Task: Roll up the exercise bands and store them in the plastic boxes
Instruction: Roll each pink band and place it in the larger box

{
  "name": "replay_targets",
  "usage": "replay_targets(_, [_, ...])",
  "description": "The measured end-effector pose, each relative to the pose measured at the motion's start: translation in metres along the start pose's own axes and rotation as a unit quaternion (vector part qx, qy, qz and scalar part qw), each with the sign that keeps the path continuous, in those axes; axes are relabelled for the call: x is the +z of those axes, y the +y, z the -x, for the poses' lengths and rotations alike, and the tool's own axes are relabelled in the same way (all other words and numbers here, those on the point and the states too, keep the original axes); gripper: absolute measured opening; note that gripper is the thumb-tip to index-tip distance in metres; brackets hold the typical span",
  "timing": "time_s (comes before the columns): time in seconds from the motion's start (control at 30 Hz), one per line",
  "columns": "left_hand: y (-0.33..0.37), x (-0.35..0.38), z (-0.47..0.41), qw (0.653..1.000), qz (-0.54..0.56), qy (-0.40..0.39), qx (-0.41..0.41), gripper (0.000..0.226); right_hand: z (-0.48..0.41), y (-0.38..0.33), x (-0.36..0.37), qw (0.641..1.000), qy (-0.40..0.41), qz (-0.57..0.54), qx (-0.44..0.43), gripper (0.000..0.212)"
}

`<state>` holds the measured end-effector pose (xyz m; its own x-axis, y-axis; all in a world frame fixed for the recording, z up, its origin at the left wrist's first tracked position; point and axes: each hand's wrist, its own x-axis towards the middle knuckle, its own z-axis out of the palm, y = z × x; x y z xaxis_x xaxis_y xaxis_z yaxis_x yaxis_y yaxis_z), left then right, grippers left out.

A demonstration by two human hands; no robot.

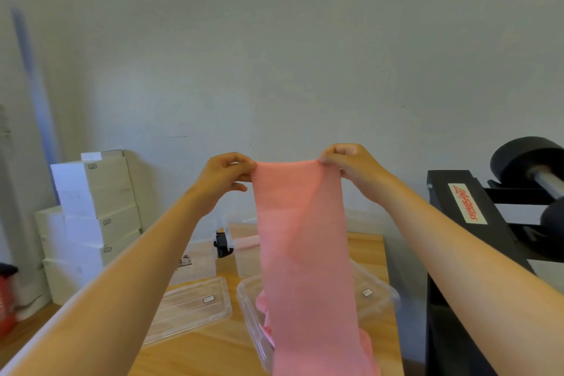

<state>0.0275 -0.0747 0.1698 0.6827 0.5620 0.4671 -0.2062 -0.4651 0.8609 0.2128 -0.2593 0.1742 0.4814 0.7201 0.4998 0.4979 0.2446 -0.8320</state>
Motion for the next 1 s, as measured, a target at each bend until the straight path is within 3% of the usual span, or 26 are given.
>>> replay_targets(0.1, [0.017, 0.000, -0.002, 0.999, -0.015, 0.028, 0.034, 0.014, -0.004, -0.012, -0.001, 0.996, 0.051, 0.061, -0.029, 0.015])
replay_targets(0.23, [0.052, -0.002, -0.004, 0.994, 0.097, 0.013, 0.050, 0.012, -0.007, -0.039, -0.010, 0.998, 0.037, -0.022, -0.035, 0.009])
replay_targets(0.5, [0.137, -0.003, -0.016, 0.974, 0.186, -0.007, 0.127, 0.014, -0.017, -0.115, -0.023, 0.977, 0.063, -0.155, -0.130, 0.020])
replay_targets(0.57, [0.138, -0.003, -0.021, 0.983, 0.141, -0.002, 0.116, 0.014, -0.021, -0.117, -0.023, 0.979, 0.060, -0.147, -0.126, 0.019])
replay_targets(0.67, [0.116, -0.005, -0.025, 0.996, 0.032, 0.017, 0.076, 0.013, -0.026, -0.095, -0.021, 0.995, 0.065, -0.039, -0.068, 0.014])
replay_targets(0.87, [0.085, -0.012, -0.027, 0.999, -0.017, -0.001, 0.032, 0.011, -0.028, -0.066, -0.009, 0.999, 0.011, -0.036, -0.006, 0.015])
replay_targets(1.0, [0.083, -0.016, -0.029, 1.000, 0.017, -0.019, 0.017, 0.011, -0.032, -0.064, -0.008, 0.998, 0.015, -0.053, 0.006, 0.021])
